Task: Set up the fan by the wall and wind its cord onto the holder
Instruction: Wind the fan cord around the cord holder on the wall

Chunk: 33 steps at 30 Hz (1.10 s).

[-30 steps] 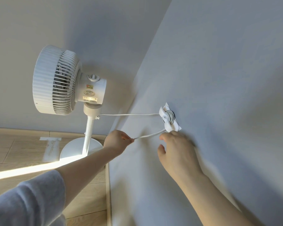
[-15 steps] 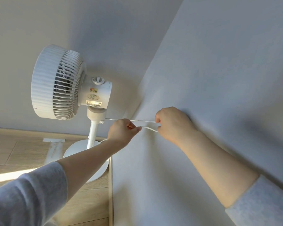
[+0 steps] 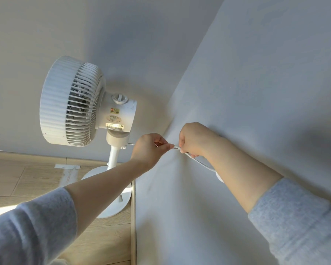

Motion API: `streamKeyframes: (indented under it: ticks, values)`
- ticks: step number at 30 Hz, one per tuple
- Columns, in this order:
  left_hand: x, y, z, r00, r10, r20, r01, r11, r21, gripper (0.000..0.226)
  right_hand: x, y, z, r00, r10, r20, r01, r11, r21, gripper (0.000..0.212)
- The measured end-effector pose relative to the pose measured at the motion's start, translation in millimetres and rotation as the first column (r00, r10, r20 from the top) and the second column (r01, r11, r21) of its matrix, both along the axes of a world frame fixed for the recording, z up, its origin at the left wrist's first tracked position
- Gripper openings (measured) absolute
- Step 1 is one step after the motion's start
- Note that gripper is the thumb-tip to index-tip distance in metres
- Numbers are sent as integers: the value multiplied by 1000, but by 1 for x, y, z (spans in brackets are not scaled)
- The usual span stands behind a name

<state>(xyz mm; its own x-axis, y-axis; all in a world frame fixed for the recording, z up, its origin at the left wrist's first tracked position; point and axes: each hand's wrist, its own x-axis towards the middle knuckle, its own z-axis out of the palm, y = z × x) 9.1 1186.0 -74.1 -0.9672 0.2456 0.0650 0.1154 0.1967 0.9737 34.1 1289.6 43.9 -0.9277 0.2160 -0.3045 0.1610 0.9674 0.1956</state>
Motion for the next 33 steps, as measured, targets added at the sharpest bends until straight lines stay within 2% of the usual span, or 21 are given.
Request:
streamKeyframes:
  ticks: [4, 9, 14, 21, 24, 29, 33]
  values:
    - [-3, -1, 4, 1000, -26, -3, 26, 999, 43, 16, -5, 1, 4, 999, 47, 17, -47, 999, -1, 17]
    - [-6, -10, -6, 992, -116, 49, 111, 990, 84, 16, -13, 19, 15, 994, 103, -44, -99, 992, 76, 14]
    - [-2, -20, -10, 981, -168, 98, 149, 973, 174, 19, -10, 34, 29, 991, 103, -88, -101, 994, 31, 14]
    - [4, -19, 4, 969, -216, 122, 179, 949, 259, 19, -8, 30, 48, 970, 167, -176, -130, 970, 205, 18]
    - [6, -16, 12, 969, -224, 104, 189, 944, 270, 19, 0, 32, 54, 966, 151, -210, -94, 960, 262, 32]
    - [13, -20, 26, 969, -232, 83, 201, 939, 279, 20, 20, 33, 68, 954, 117, -274, -49, 969, 244, 13]
    - [25, -26, 35, 967, -250, 56, 227, 938, 262, 19, 46, 25, 77, 953, 97, -287, -37, 977, 208, 16]
